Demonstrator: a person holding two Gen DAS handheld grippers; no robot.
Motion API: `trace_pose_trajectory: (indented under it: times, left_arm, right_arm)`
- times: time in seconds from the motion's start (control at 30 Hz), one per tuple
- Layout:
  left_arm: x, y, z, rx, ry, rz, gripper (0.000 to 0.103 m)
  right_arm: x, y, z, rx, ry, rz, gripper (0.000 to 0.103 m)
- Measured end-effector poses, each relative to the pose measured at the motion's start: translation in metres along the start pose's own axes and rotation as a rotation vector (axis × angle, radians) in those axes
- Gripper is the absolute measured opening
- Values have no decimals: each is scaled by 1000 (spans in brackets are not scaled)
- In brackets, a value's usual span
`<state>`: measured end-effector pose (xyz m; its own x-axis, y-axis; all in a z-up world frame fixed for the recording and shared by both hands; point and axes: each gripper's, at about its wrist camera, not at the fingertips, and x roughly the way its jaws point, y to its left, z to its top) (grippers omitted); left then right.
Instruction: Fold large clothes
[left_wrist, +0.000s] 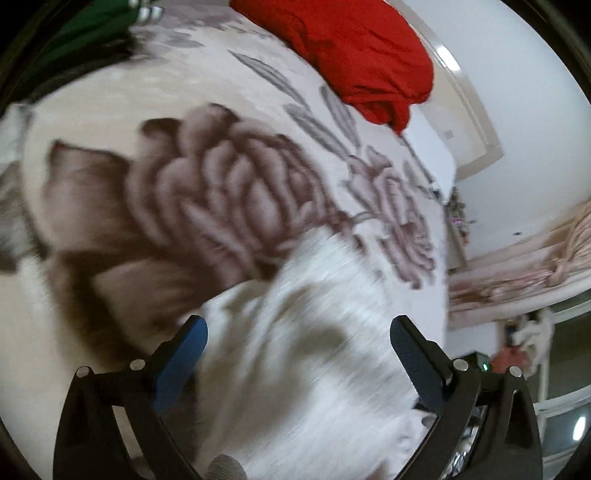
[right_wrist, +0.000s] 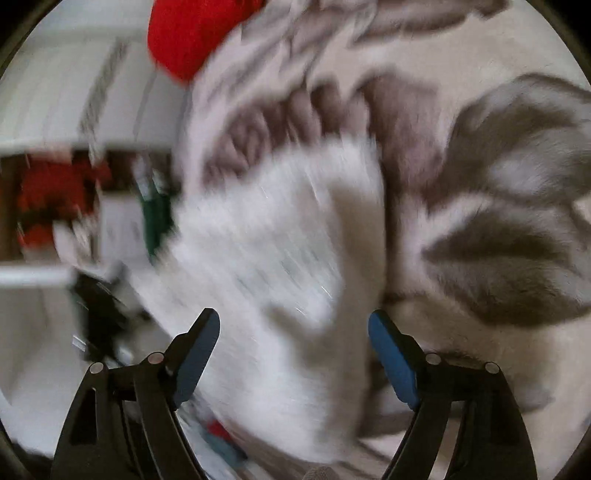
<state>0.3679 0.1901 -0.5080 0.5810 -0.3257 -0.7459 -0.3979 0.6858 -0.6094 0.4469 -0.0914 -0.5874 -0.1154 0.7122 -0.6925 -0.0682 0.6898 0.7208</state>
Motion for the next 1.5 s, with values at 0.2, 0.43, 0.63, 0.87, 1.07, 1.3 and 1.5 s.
trace_pose_trajectory:
  times: [0.2,0.43,0.63,0.87,1.07,1.3,1.5]
  left_arm:
    - [-22,46,-49,-70,-21,138,101]
    - [-38,79,-85,-132,-9,272,101]
    - [-72,75,-92,-83,-30,313,101]
    - [-79,63,-106,34,-4,339,101]
    - [-36,48,-132,100,46,320,101]
    - [-20,30,-138,167,18,319,101]
    - [-34,37,-135,150,-6,301,101]
  right_arm:
    - [89,-38,24,60,104,169,95]
    - [69,-53,-9,295,-51,278,48]
    - [48,-63,-118,739,-223,595,44]
    - [59,-50,-256,932,-132,478,50]
    - [6,-61,-238,733,-28,177,62]
    - [-39,33,-134,157,-80,-22,68]
    - [65,84,-61,-66,146,-52,73]
